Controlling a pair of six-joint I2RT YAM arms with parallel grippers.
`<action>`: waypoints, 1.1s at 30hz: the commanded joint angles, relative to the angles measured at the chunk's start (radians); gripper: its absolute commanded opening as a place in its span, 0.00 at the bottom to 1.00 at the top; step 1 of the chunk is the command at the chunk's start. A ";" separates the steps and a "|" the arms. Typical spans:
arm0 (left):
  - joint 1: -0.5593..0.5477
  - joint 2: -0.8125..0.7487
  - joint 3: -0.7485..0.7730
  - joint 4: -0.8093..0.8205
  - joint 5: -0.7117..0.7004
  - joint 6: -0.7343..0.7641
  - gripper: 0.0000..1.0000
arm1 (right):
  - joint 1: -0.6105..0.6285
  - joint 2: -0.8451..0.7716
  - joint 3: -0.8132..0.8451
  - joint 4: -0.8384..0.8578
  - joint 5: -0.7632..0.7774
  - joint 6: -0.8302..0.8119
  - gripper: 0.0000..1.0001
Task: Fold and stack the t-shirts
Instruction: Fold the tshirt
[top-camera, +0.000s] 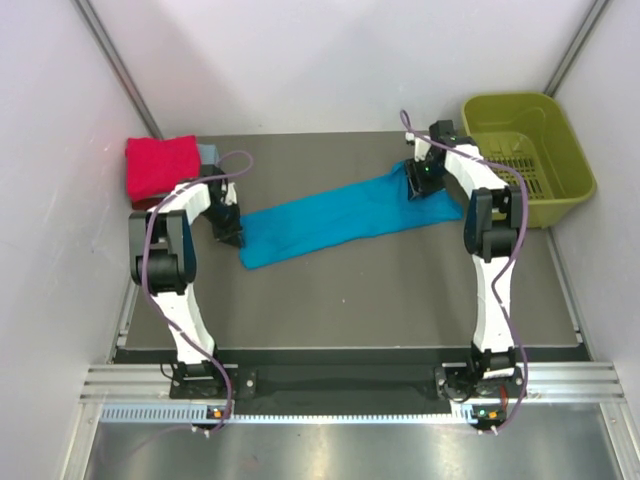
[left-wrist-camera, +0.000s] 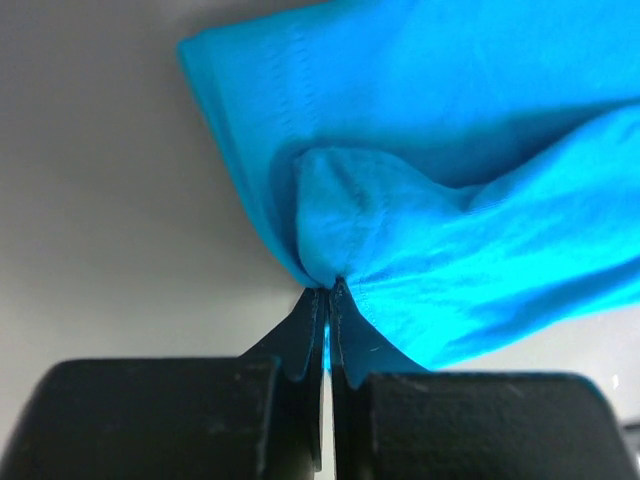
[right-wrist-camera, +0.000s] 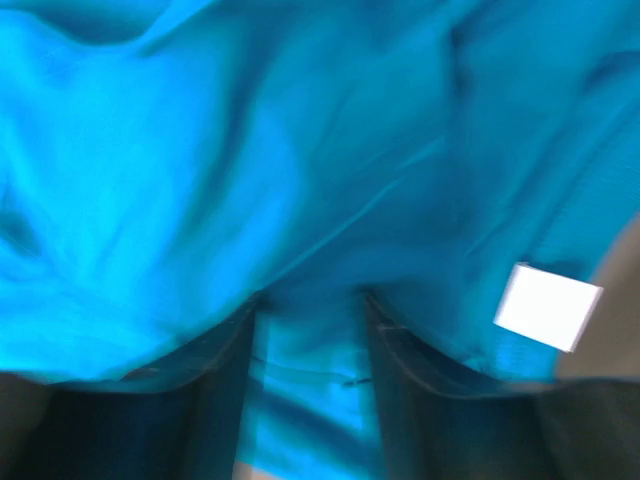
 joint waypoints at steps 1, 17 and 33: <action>-0.018 -0.106 -0.073 -0.097 0.065 -0.014 0.00 | 0.031 0.114 0.085 0.082 0.035 0.018 0.35; -0.204 -0.373 -0.385 -0.099 0.212 -0.093 0.00 | 0.092 0.269 0.472 0.052 0.049 0.053 0.61; -0.510 -0.368 -0.502 0.001 0.333 -0.201 0.00 | 0.167 0.346 0.595 0.324 -0.052 0.293 0.61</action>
